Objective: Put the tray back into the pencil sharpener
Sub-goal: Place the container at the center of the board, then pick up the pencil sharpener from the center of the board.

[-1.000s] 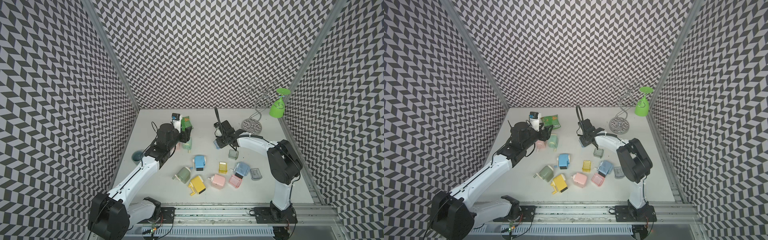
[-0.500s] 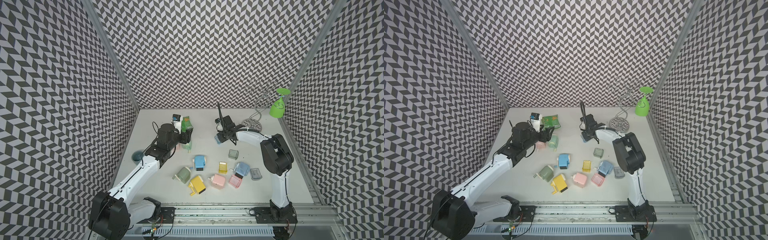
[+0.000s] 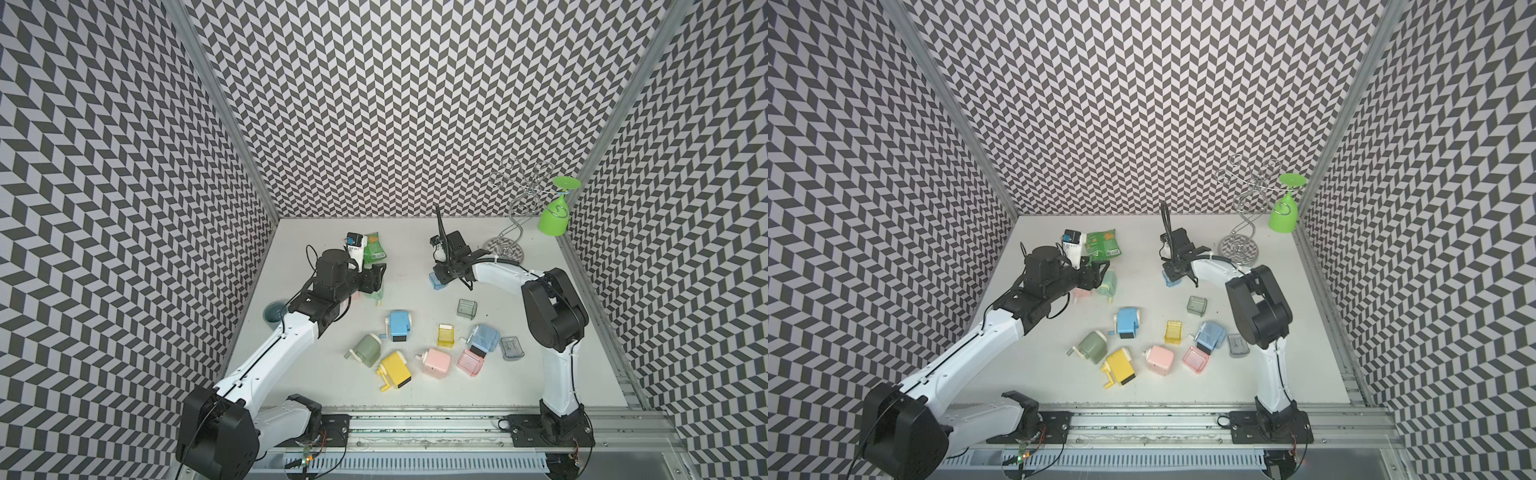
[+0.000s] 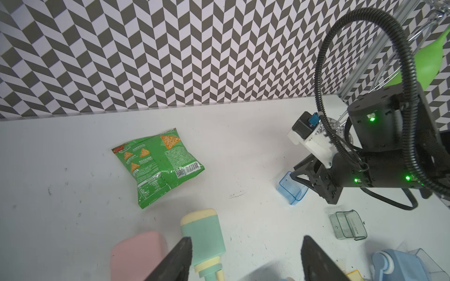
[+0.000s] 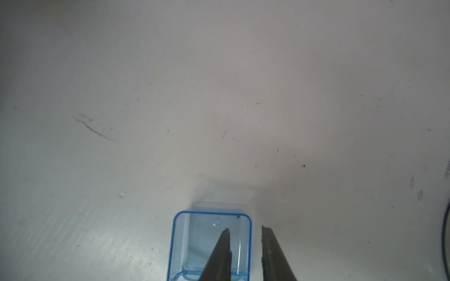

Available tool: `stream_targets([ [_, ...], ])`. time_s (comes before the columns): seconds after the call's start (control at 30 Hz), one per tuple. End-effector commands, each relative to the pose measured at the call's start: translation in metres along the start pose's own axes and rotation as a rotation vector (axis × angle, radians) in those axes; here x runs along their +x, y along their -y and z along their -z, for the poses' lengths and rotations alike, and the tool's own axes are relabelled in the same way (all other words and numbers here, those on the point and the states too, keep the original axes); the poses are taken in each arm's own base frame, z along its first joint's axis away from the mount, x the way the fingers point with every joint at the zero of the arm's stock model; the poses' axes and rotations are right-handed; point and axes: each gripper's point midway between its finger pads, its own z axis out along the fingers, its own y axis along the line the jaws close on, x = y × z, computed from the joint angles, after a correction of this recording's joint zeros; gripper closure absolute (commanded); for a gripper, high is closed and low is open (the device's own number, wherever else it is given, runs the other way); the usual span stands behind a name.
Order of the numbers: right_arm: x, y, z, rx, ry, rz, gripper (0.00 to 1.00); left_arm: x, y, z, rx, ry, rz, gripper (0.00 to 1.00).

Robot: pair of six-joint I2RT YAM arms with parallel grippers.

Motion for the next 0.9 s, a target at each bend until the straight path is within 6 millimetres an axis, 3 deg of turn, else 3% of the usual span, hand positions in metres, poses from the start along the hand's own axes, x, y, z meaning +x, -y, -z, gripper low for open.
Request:
stream_targets([
  [0.0,-0.028,-0.021,0.049,-0.086,0.136,-0.028,0.71,-0.008,0.011,0.012,0.054,0.005,0.019,0.28],
  [0.17,-0.014,-0.074,0.097,-0.202,0.218,-0.066,0.61,-0.01,0.008,0.017,0.034,0.024,0.057,0.3],
  [0.27,-0.002,-0.104,0.122,-0.259,0.268,-0.072,0.6,-0.011,0.001,0.02,-0.005,0.048,0.116,0.3],
  [0.37,0.008,-0.126,0.143,-0.302,0.288,-0.029,0.6,-0.001,-0.001,0.021,-0.01,0.037,0.18,0.26],
  [0.4,0.013,-0.13,0.146,-0.311,0.276,-0.036,0.6,0.004,-0.003,0.022,-0.016,0.039,0.202,0.25],
  [0.43,0.02,-0.133,0.148,-0.349,0.195,-0.396,0.59,0.009,-0.006,0.025,-0.025,0.046,0.222,0.24],
  [0.5,0.036,-0.145,0.15,-0.361,0.118,-0.509,0.58,0.018,-0.017,0.03,-0.075,0.073,0.303,0.24],
  [0.63,0.055,-0.179,0.161,-0.318,0.093,-0.526,0.52,0.03,-0.037,0.044,-0.165,0.122,0.362,0.14],
  [0.7,0.056,-0.19,0.165,-0.288,0.112,-0.527,0.44,0.031,-0.045,0.053,-0.205,0.144,0.364,0.01],
  [0.87,0.068,-0.209,0.159,-0.188,0.096,-0.524,0.35,0.033,-0.069,0.074,-0.342,0.195,0.362,0.01],
])
